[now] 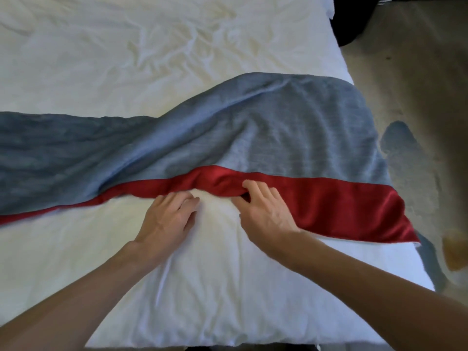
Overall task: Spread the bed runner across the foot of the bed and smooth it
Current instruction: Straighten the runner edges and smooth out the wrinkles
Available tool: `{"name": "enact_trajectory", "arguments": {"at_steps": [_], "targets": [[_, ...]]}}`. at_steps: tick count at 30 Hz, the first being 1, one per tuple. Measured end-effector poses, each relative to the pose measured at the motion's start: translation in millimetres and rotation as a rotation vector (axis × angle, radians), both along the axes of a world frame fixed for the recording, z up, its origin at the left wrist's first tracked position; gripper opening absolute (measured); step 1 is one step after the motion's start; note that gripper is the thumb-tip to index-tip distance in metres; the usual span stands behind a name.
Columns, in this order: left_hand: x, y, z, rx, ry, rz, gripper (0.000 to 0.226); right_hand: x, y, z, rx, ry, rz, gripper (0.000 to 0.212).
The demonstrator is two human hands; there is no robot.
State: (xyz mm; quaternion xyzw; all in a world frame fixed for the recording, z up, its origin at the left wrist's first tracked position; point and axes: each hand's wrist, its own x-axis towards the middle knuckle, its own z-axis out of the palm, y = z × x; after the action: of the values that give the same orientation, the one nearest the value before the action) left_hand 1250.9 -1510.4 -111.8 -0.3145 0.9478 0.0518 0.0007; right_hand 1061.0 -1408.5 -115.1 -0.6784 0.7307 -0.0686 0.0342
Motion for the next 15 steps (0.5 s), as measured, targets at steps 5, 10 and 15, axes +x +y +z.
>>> {"name": "enact_trajectory", "arguments": {"at_steps": [5, 10, 15], "targets": [[26, -24, -9, 0.118, 0.028, 0.028, 0.036, 18, -17, -3, 0.043, 0.039, -0.063, 0.032], [30, -46, -21, 0.055, -0.04, -0.103, 0.047, 20, -23, -2, 0.092, -0.074, -0.229, 0.051], [15, -78, -29, 0.019, -0.073, -0.112, 0.055, 30, -17, -6, 0.125, -0.071, -0.263, 0.02]]}}
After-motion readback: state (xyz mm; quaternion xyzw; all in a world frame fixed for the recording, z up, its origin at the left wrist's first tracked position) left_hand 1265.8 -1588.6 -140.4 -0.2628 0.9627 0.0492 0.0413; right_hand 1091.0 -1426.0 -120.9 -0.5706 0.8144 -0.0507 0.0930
